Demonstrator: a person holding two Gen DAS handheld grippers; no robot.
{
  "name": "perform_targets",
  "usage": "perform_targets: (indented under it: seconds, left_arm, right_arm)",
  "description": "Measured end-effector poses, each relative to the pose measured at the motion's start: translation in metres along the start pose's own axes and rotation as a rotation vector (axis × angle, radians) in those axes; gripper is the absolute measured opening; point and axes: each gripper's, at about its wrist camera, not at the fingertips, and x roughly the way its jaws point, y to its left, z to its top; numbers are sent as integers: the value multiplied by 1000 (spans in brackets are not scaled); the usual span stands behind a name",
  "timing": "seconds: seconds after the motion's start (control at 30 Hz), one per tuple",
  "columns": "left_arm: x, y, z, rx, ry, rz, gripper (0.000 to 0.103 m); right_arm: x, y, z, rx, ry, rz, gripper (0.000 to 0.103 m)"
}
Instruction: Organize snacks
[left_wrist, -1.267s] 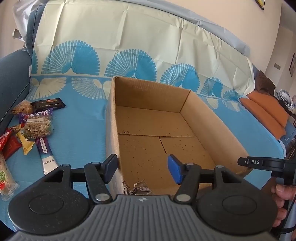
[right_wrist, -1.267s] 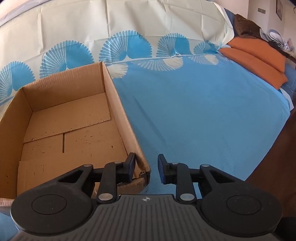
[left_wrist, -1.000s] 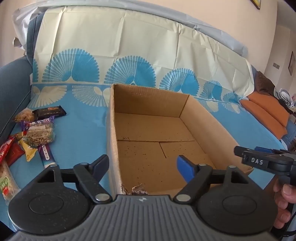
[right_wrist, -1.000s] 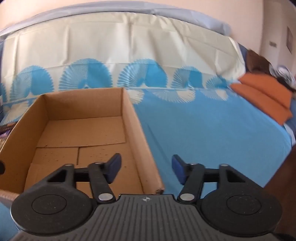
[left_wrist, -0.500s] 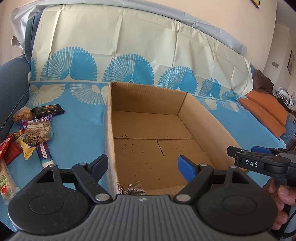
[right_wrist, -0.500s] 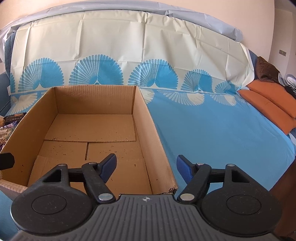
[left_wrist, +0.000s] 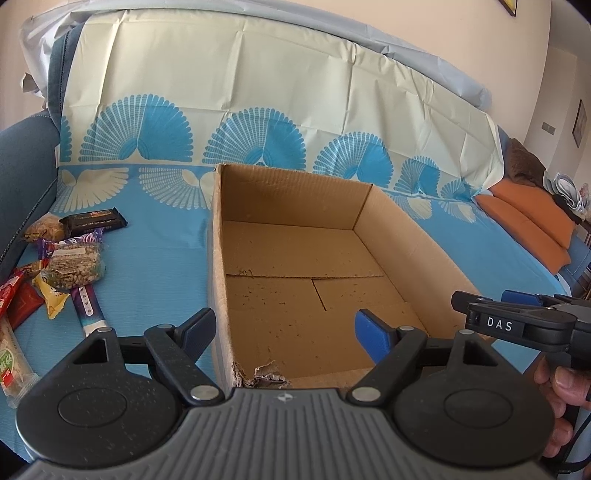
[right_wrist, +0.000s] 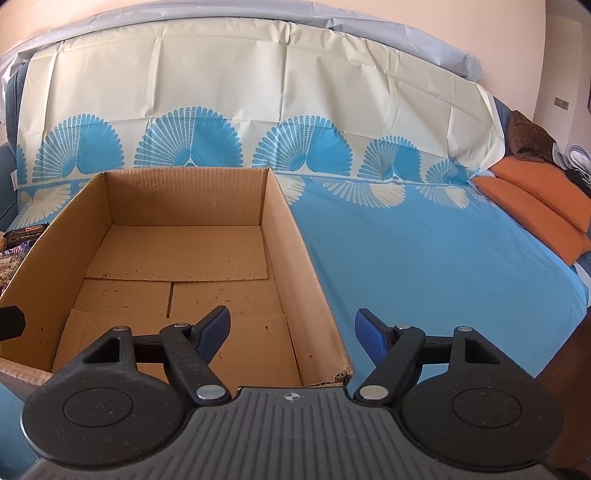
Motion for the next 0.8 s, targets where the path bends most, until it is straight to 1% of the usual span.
perform_targets:
  seconds: [0.13, 0.17, 0.2, 0.23, 0.27, 0.3, 0.33, 0.37, 0.43, 0.47, 0.5, 0.57, 0.63, 0.73, 0.8]
  left_arm:
    - [-4, -5, -1, 38, -25, 16, 85]
    - [-6, -6, -1, 59, -41, 24, 83]
    - [-9, -7, -1, 74, -61, 26, 77]
    - [-12, -9, -1, 91, -85, 26, 73]
    - [-15, -9, -1, 108, -106, 27, 65]
    - [-18, -10, -1, 131, -123, 34, 56]
    - [-21, -10, 0, 150, -137, 41, 52]
    - [-24, -10, 1, 161, -148, 45, 47]
    - [-30, -6, 3, 151, -152, 34, 41]
    - [-33, -2, 5, 137, -134, 25, 35]
    - [-35, 2, 7, 130, -121, 23, 32]
    - [-41, 12, 11, 117, -76, 13, 32]
    - [-48, 24, 18, 88, -59, -18, 31]
    - [-62, 40, 28, 93, -71, -38, 31]
    - [-77, 54, 36, 116, -96, -23, 31]
  right_arm:
    - [-4, -2, 3, 35, -3, 5, 76]
    - [-5, -1, 3, 37, -9, 2, 76]
    - [-6, 0, 3, 37, -21, -1, 75]
    - [-8, 1, 3, 39, -34, 3, 74]
    - [-10, 2, 4, 46, -52, 13, 73]
    - [-14, 4, 4, 51, -76, 21, 67]
    - [-18, 6, 5, 55, -104, 32, 63]
    - [-22, 9, 6, 59, -133, 44, 62]
    - [-32, 14, 8, 66, -191, 72, 61]
    - [-36, 19, 9, 60, -214, 83, 61]
    - [-40, 23, 10, 57, -233, 94, 61]
    - [-47, 31, 12, 62, -259, 126, 61]
    - [-52, 42, 17, 68, -261, 161, 61]
    - [-56, 62, 23, 68, -255, 208, 61]
    - [-59, 76, 27, 66, -239, 245, 61]
